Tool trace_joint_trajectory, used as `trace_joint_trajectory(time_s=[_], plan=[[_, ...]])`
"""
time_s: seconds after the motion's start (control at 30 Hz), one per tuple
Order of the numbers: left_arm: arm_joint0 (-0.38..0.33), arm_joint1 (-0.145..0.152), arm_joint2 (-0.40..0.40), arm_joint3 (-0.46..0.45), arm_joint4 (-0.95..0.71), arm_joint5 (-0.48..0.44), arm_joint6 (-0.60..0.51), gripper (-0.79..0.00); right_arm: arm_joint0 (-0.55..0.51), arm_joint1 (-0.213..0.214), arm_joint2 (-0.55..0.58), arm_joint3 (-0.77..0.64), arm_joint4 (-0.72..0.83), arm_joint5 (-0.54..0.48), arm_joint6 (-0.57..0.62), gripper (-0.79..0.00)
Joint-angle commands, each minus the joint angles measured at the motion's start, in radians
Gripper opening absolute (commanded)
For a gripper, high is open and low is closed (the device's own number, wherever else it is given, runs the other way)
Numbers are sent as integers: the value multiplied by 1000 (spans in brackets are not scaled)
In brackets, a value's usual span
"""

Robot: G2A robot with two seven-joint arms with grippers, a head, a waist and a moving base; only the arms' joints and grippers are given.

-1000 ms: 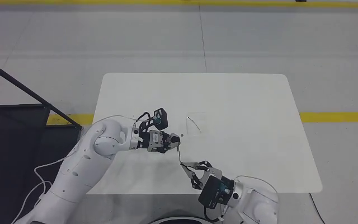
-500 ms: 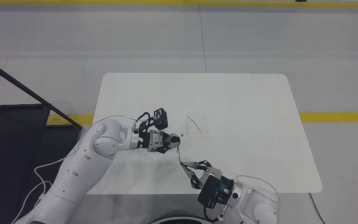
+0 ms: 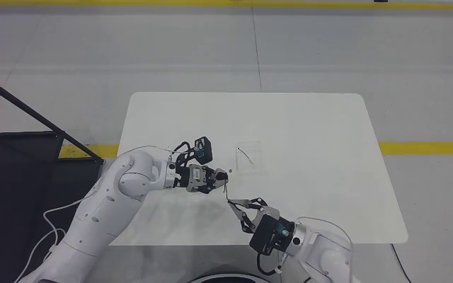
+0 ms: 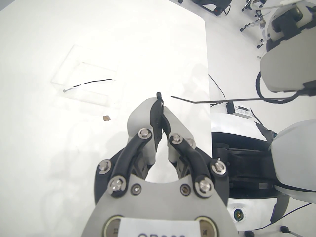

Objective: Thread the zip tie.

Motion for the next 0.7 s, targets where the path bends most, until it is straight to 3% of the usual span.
trace_joint_trajectory(time_s=[0.0, 0.67], plan=[[0, 0, 0, 0, 0, 0, 0, -785, 0, 1, 2, 0, 6, 1, -1, -785], [0, 0, 0, 0, 0, 0, 0, -785, 27, 9, -16, 13, 39, 13, 23, -785]])
